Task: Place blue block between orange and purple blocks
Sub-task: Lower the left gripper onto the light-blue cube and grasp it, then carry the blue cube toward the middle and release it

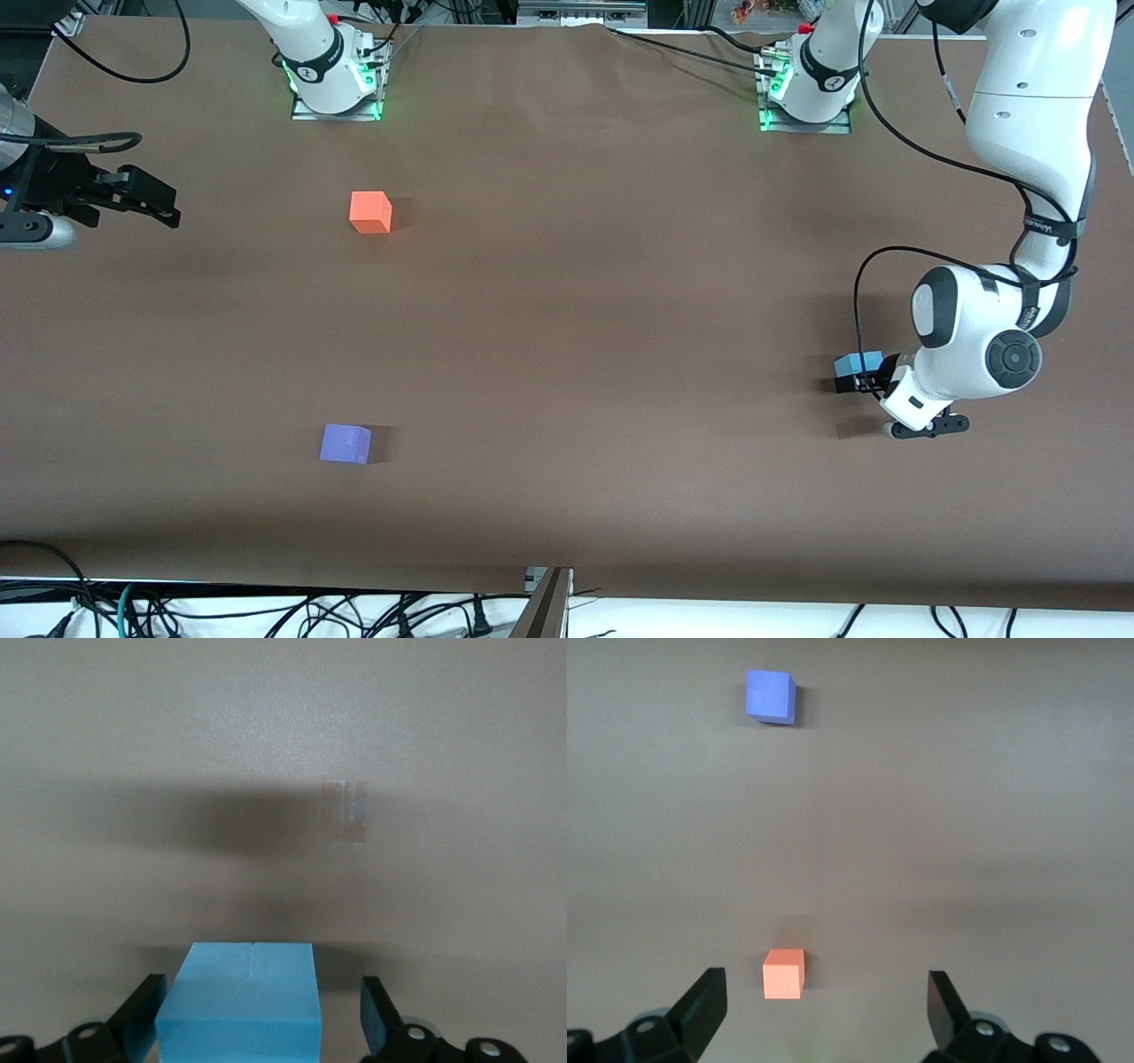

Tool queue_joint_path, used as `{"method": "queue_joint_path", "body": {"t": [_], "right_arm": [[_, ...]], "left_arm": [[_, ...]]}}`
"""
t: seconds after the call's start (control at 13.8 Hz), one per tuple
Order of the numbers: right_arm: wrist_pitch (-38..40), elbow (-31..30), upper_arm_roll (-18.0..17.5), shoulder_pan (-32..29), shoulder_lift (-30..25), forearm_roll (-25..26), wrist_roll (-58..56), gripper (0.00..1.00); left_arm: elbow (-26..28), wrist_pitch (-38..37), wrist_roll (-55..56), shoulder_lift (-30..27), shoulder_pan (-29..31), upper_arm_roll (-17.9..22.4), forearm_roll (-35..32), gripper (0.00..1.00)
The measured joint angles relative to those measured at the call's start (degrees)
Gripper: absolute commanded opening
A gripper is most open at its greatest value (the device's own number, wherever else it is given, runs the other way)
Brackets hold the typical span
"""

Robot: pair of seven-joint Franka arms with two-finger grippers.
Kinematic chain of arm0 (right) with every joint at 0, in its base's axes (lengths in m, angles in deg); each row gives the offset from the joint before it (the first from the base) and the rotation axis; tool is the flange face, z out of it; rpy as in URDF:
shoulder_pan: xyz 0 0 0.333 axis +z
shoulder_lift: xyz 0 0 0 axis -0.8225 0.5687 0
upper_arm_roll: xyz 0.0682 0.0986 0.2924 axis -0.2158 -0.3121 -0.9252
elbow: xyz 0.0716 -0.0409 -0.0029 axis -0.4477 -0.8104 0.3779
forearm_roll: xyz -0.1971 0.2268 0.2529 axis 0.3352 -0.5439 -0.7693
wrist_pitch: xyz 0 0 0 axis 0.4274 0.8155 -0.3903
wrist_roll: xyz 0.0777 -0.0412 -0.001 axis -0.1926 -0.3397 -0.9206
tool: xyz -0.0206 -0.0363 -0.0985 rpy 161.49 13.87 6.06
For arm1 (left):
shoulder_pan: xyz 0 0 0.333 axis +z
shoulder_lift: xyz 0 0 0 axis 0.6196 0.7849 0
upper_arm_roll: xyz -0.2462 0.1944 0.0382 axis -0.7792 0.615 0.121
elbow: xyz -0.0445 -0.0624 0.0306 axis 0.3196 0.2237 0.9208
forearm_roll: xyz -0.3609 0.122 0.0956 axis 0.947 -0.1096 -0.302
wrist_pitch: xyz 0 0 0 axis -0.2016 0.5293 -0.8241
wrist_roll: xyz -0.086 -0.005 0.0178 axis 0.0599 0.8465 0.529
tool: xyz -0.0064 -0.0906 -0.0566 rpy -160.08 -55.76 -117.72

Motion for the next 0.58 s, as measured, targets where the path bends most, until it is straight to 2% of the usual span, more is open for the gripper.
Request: {"method": "queue_joint_path", "body": {"t": [0.07,0.22,0.36,0.58], "right_arm": [[0.00,0.00,0.00,0.00,0.00,0.00,0.00,1.00],[-0.01,0.00,0.00,0.00,0.00,-0.01,0.00,1.00],[-0.01,0.00,0.01,-0.01,0.00,-0.01,0.00,1.00],[-0.02,0.00,0.04,-0.02,0.00,-0.01,0.00,1.00]], "left_arm": [[0.28,0.17,-0.03,0.19,0.00,-0.01,0.00,0.01],[0.42,0.02,-0.07,0.14,-0.07,-0.22,0.00,0.00],[0.12,-1.29,-0.07,-0.11,-0.34,-2.36,0.01,0.00],[-1.22,-2.22,4.02,-1.01,-1.46,-11.40,0.21,0.00]]}}
